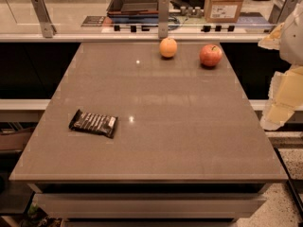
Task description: Move apple near rxbar chocolate
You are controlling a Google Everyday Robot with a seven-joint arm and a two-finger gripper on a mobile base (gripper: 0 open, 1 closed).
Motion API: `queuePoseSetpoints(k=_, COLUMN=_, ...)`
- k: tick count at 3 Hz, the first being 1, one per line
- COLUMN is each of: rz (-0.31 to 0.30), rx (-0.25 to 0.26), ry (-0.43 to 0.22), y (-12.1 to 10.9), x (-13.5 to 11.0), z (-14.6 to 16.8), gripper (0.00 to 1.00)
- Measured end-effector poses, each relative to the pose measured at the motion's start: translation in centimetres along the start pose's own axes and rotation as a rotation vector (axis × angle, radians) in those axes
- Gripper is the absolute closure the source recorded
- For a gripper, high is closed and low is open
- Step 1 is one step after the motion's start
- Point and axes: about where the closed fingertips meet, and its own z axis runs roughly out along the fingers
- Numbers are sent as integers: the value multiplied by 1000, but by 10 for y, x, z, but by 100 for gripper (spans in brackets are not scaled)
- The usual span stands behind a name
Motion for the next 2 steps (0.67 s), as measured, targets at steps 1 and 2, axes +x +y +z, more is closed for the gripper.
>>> queuePoseSetpoints(k=1, rz=0, rx=0, ry=0, y=0, x=0, z=0, gripper=0)
queuePoseSetpoints(k=2, rz=62, rx=45, ry=-46, y=-30, x=-3, z=18, gripper=0)
